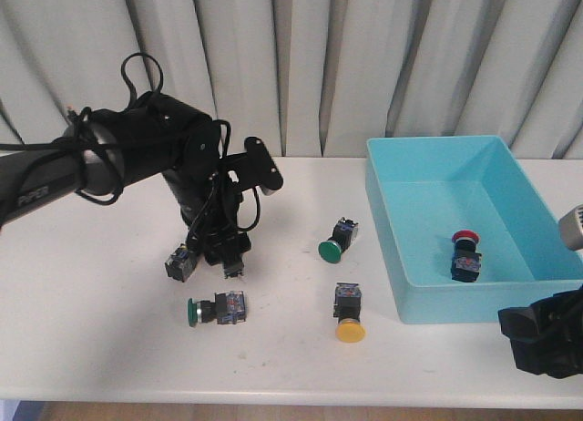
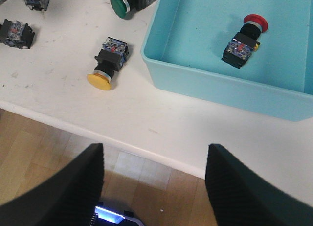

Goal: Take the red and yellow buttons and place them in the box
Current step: 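Reach the left gripper to the yellow-capped button and grasp it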

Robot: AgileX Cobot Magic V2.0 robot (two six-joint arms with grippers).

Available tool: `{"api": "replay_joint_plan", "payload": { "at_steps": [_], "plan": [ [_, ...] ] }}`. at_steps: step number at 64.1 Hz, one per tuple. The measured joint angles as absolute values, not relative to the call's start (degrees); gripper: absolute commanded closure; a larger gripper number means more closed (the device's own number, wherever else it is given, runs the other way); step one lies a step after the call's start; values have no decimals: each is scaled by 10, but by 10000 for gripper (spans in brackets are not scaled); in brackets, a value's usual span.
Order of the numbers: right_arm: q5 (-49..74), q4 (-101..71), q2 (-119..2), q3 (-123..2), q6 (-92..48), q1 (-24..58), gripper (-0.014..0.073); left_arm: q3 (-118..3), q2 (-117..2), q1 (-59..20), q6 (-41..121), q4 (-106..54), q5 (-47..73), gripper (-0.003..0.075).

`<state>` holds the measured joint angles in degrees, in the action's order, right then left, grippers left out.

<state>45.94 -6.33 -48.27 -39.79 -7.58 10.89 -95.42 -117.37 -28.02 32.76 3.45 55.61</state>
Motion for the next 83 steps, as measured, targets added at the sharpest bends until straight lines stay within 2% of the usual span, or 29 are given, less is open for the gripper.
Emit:
{"api": "replay_joint_plan", "payload": {
  "at_steps": [21,60,67,83],
  "plan": [
    [459,-63,-483,-398,-76,109,158,-1041,-1248,-239,471,-53,575,134],
    [459,-63,-483,-398,-76,109,158,-1058,-1314,-226,523,-70,565,143],
    [459,-63,-483,-398,-76,109,158,-1058,-1314,-226,526,-72,565,191],
    [459,-63,-483,-398,-76,109,158,-1058,-1314,-226,526,-72,564,360]
  ]
}}
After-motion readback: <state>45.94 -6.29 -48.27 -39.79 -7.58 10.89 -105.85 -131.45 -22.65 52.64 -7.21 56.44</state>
